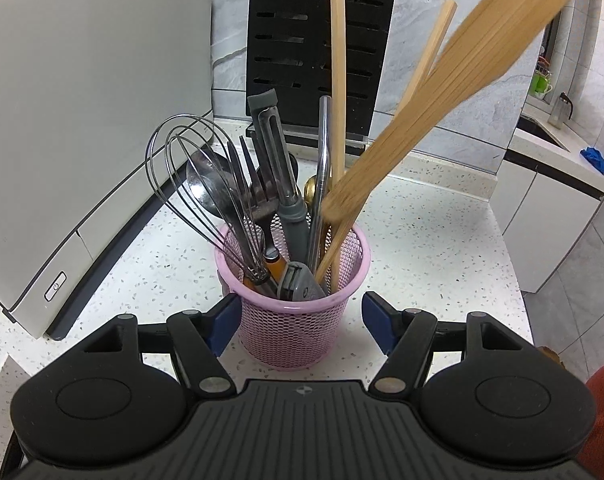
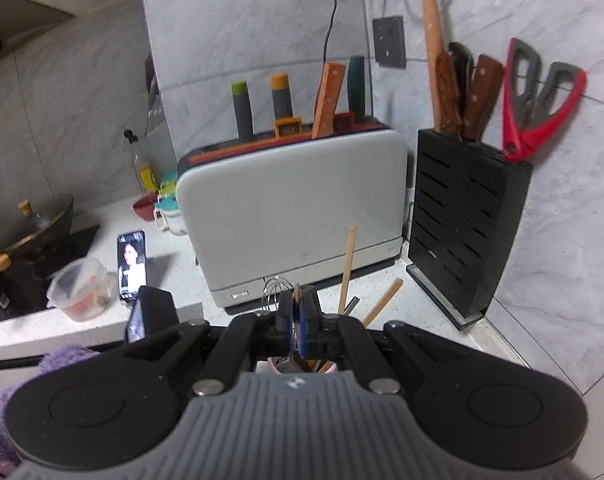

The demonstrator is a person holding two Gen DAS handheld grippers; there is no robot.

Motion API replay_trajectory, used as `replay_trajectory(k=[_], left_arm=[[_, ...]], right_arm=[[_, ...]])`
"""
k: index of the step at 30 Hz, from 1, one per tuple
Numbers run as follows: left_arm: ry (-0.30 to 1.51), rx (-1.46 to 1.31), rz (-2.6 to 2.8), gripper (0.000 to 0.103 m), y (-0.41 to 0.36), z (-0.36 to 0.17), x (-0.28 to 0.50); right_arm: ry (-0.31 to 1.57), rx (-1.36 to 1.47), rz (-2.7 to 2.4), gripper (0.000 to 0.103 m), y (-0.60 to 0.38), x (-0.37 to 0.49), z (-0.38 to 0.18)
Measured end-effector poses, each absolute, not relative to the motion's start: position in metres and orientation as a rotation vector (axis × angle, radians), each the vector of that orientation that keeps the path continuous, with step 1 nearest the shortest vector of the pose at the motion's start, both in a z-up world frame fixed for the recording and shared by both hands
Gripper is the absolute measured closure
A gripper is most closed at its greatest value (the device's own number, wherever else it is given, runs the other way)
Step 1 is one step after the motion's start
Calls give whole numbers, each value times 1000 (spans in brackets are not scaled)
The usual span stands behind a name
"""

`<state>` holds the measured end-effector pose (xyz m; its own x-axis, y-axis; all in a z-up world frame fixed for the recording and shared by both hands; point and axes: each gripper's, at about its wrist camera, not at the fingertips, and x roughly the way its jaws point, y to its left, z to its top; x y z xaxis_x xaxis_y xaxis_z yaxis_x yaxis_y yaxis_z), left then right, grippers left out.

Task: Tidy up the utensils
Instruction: 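Carry the spatula over the pink cup and lower it in, then open the right gripper to release the spatula in the cup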

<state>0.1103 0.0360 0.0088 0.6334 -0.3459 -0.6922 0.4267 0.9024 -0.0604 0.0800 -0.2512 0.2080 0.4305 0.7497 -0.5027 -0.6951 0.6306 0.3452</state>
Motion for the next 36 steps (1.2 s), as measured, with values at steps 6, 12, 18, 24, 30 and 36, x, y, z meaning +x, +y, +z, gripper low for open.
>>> replay_trajectory(k=[6,12,18,24,30,36], left_arm=[[772,114,-435,25,36,7,113],[778,120,-424,30,36,6,114],[783,127,-415,32,35,4,115],[786,132,-411,33,33,3,116],[787,129,-409,33,33,3,116],[788,128,-405,33,32,2,118]], right_arm=[[747,47,902,103,-226,96,187],[816,43,909,103,-206,111,163],[858,63,922,103,-194,121,144],[872,52,934,103,-182,124,129],[832,63,908,103,-181,128,127],[754,121,866,70,-195,121,128]])
